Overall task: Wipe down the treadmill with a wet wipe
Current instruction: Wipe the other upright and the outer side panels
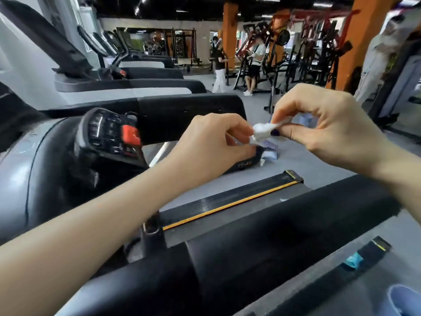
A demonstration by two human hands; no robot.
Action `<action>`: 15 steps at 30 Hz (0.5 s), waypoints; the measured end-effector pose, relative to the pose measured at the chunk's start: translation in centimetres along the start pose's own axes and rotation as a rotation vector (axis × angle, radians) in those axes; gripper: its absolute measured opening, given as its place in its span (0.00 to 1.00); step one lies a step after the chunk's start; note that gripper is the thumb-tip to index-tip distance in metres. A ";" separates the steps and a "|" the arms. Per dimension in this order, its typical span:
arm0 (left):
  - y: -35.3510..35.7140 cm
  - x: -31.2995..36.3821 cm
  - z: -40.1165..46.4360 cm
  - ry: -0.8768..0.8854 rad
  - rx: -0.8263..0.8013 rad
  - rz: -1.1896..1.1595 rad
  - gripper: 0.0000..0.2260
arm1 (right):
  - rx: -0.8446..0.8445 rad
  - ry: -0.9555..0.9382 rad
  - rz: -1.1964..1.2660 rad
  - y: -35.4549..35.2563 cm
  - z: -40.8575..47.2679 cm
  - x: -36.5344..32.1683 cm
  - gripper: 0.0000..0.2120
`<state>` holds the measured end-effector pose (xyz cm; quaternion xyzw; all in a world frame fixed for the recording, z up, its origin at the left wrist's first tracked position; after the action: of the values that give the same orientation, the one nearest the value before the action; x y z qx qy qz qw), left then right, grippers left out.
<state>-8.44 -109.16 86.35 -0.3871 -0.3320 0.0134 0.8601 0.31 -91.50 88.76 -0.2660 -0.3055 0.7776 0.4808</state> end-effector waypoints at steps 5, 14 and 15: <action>8.4 4.3 7.5 0.013 0.003 -0.010 0.07 | -0.045 0.066 0.025 -4.3 -2.7 10.6 0.07; 19.0 6.4 18.3 0.021 -0.072 -0.065 0.04 | -0.017 0.237 0.094 -7.9 -6.1 24.1 0.08; 20.2 6.5 19.3 0.025 -0.083 -0.076 0.05 | -0.007 0.259 0.095 -8.2 -6.6 25.3 0.08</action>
<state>-9.85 -80.46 85.63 -0.4098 -0.3359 -0.0378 0.8472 -0.24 -64.18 87.24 -0.3799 -0.2305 0.7578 0.4778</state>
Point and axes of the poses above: each hand's wrist, its own z-axis towards the middle knuckle, its own y-axis out of the palm, x = y × z, the point moved 3 cm from there along z, towards the middle knuckle, and after that the axes turned 4 degrees about -z, right-handed, at the moved point
